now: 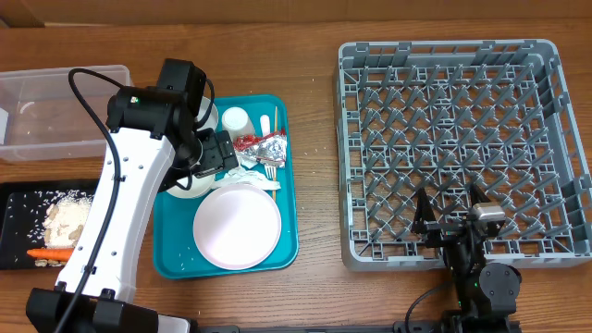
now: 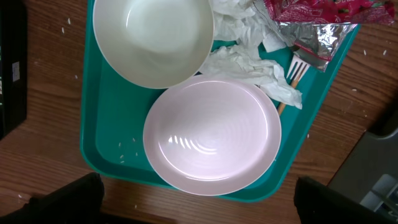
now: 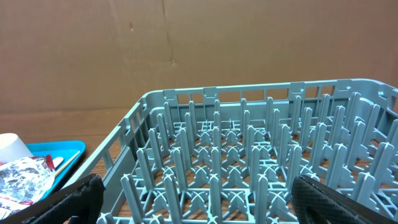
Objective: Sort waste into correct bins and load items into the dishwasher rack
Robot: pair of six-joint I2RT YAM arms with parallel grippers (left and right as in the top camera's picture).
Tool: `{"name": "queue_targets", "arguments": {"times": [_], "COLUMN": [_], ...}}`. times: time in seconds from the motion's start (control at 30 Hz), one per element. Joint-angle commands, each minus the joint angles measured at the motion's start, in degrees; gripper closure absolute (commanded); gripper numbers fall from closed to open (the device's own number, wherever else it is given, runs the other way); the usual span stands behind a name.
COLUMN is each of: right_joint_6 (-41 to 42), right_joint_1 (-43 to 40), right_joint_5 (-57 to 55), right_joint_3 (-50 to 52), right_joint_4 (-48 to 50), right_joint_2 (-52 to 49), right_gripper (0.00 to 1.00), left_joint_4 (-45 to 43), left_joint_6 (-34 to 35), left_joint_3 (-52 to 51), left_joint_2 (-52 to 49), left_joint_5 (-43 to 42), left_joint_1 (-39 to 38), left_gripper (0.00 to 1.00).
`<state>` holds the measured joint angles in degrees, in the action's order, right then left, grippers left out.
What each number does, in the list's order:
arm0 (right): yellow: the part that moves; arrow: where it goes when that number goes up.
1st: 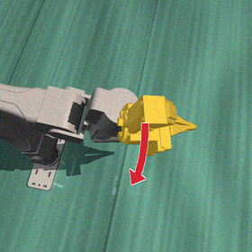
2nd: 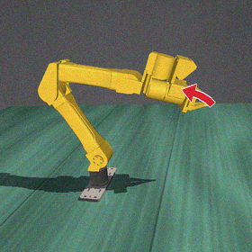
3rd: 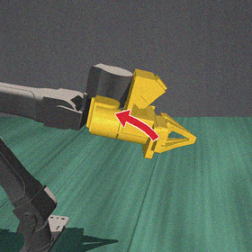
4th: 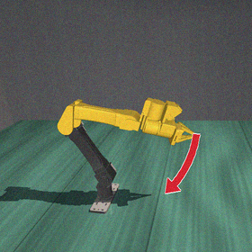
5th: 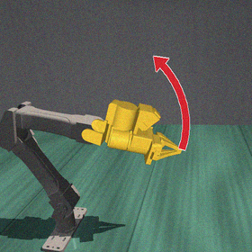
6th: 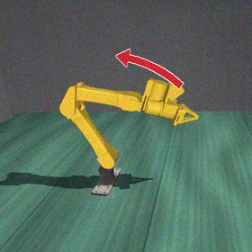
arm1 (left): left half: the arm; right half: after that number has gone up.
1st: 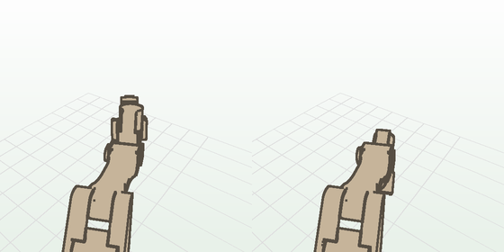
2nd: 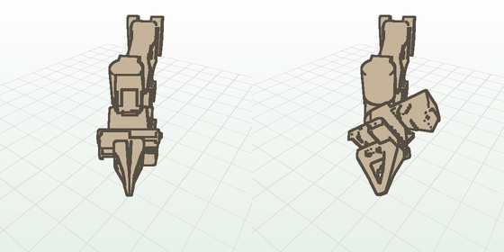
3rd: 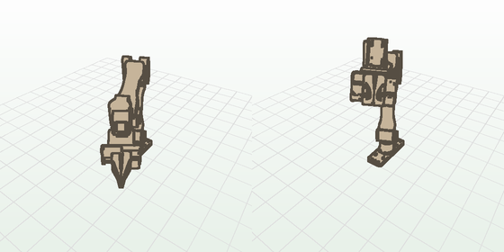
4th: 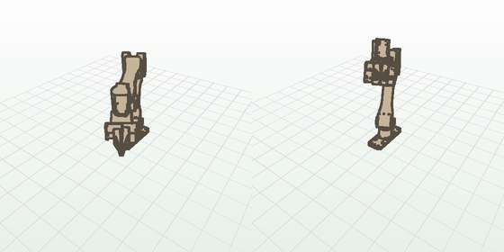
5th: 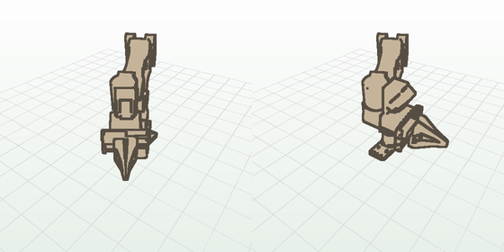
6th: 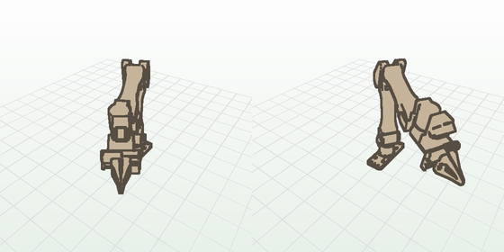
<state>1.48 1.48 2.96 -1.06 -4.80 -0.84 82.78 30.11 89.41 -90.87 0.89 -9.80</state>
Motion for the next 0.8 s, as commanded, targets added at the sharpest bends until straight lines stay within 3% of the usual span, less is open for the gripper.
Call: {"name": "queue_targets", "arguments": {"times": [0.0, 0.77], "right_joint_6": [0.0, 0.0], "right_joint_1": [-0.37, -0.37], "right_joint_5": [-0.35, -0.35], "right_joint_3": [0.61, 0.61], "right_joint_4": [0.15, 0.15], "right_joint_2": [0.68, 0.68], "right_gripper": [0.0, 0.0], "left_joint_4": [-0.13, -5.38], "left_joint_6": [1.18, 1.2], "left_joint_3": [0.15, -3.1], "left_joint_2": [0.13, 0.07], "left_joint_5": [1.2, -1.09], "left_joint_1": [-0.83, -1.9], "left_gripper": [0.0, 0.0]}}
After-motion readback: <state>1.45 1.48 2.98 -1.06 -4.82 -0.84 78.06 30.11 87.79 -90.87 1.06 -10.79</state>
